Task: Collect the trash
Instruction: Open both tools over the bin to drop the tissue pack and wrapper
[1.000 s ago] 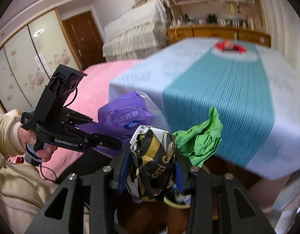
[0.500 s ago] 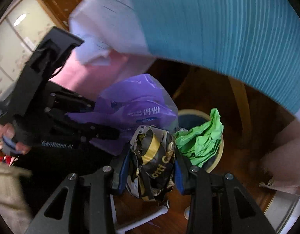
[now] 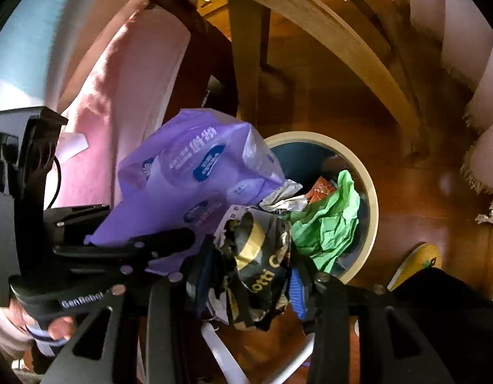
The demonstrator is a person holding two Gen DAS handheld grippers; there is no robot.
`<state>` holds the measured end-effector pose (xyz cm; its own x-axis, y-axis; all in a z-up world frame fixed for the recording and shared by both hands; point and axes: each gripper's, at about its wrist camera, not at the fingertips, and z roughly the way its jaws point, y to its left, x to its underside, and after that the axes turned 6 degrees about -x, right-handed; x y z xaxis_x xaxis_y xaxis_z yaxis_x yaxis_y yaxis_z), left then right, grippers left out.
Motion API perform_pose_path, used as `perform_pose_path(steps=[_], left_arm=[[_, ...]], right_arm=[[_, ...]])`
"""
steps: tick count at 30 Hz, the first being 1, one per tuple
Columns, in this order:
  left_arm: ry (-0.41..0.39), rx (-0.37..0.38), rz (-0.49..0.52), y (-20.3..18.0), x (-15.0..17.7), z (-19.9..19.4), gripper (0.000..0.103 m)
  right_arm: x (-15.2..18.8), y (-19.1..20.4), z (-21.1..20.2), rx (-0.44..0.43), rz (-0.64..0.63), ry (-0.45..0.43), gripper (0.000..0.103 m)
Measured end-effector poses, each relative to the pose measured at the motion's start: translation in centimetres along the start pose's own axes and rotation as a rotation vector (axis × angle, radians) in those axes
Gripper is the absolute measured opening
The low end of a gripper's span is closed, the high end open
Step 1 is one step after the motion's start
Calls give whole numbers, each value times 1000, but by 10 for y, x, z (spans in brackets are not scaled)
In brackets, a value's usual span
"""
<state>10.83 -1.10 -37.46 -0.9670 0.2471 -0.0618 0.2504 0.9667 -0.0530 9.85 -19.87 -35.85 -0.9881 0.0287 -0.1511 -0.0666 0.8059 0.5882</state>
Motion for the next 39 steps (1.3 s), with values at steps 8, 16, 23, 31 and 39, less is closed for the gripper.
perform_pose_path(steps=[8,16,23,31,39], left_arm=[[0,-57,-64,12,-3,11,76],[9,-71,-107,25,-1,18,88],[-3,-57,-117,26,-1,19,88],[-22,-42,-123,27,2,12,88],[-19,-23,-129,25,10,-3,88]], right_arm=[[-5,-14,13,9,89,-4,56],[-10,-14,17,39,97,-13,65],[-9,-16,13,52,87,-38,65],[-7,-15,5,73,79,-60,65],[-2,-2,-10,125,34,-87,65]])
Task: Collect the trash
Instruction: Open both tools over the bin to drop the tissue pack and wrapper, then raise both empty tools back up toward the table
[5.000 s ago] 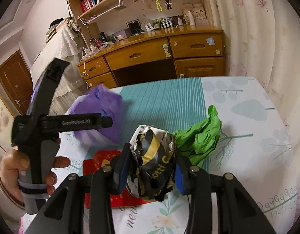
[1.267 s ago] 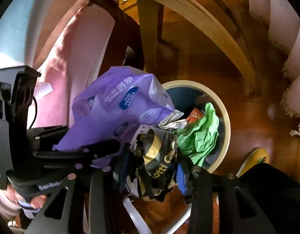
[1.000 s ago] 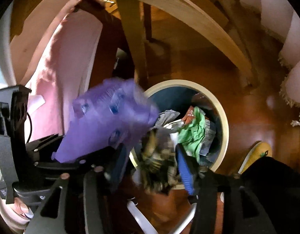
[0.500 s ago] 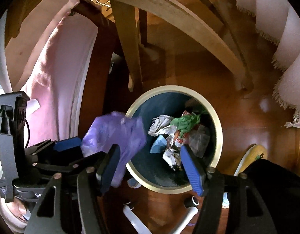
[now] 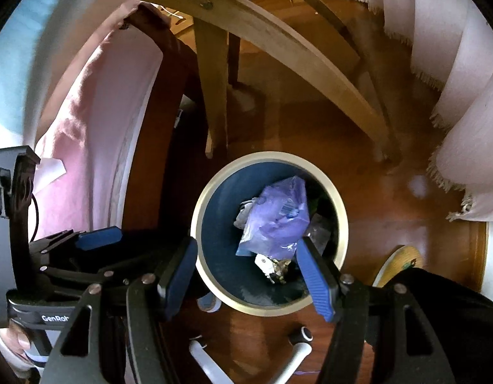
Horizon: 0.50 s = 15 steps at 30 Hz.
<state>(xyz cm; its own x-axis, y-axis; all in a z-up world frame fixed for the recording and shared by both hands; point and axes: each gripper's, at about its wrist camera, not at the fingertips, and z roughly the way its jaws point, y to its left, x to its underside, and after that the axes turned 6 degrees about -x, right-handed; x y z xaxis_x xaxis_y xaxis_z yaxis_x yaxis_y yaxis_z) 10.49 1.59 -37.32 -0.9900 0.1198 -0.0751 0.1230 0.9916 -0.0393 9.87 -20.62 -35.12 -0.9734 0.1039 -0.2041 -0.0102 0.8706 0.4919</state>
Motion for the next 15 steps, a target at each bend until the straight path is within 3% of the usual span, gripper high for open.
perform_pose_path(steps=[9,15], left_arm=[[12,27,1,-3,26,-31,88],[-27,55,10,1,45,-69,88]], right_arm=[[11,26,-28,63,-80,-8,65],[19,50,-61,69,-184,-39,65]])
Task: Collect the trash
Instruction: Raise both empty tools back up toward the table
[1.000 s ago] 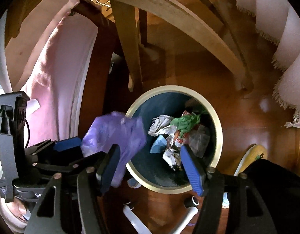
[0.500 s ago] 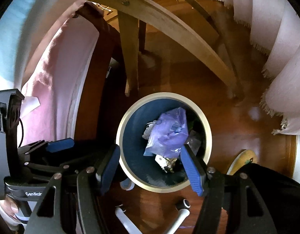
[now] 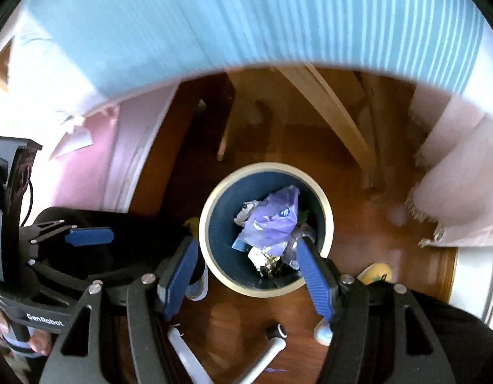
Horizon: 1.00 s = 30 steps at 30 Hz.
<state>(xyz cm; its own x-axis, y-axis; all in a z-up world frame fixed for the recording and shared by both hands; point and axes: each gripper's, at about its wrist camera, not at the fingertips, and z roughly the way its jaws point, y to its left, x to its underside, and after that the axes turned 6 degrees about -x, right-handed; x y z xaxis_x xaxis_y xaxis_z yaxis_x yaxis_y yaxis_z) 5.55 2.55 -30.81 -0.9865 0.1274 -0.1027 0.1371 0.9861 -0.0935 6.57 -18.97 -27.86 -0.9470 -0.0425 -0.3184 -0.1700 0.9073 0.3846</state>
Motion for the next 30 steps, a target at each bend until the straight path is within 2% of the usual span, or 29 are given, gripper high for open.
perform_pose_path(steps=[6,11,17,23,30], left_arm=[[-166,-75,52,3,8,-58,88],[-231,-25,48,8,12,-99,88],[-349,-40,130,-3,18,-158,88],[-481,-75,192,-15,6,-218,88],[-634,-117,163,-3,-35,-279,88]], right_arm=[[2,28,-34,-1,-89,-30,65],[1,52,-59,-2,-159,-57,65],[-4,87,-101,12,-295,-118,65],[-30,113,-153,25,-379,-222,65],[-83,130,-204,60,-410,-352,65]])
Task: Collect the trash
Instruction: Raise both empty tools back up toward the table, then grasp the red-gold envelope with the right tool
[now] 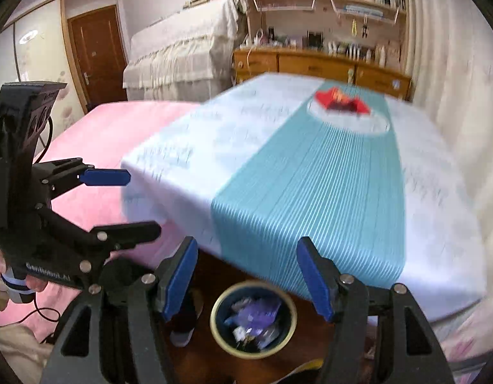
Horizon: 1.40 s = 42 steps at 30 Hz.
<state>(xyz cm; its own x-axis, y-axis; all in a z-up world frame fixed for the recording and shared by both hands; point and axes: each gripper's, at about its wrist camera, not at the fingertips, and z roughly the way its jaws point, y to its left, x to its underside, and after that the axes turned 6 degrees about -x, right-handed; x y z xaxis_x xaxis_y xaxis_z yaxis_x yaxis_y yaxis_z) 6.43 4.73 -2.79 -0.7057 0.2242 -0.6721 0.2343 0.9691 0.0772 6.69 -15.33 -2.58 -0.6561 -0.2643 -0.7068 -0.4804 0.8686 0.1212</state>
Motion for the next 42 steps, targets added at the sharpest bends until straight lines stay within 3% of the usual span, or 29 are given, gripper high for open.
perform_pose_path(steps=[6,12,24,26,34,42], left_arm=[[-61,-48,-55,31,-48,8,88],[-76,-94,-89,61,-84,34,88],[-29,-102,-170,105,-138,132,88],[-24,-92,-186,110,-143,145,88],[30,-100,-248,122,-162,206,88],[68,-107,-274,129,-193,242,88]], right_arm=[[-50,-21,-1,70,-19,-39,65],[-102,-62,17,134,63,-74,65],[-167,-141,96,167,215,-29,65],[-172,-151,111,176,240,-7,74],[-199,-207,160,177,378,31,76],[-243,-238,210,190,293,59,84]])
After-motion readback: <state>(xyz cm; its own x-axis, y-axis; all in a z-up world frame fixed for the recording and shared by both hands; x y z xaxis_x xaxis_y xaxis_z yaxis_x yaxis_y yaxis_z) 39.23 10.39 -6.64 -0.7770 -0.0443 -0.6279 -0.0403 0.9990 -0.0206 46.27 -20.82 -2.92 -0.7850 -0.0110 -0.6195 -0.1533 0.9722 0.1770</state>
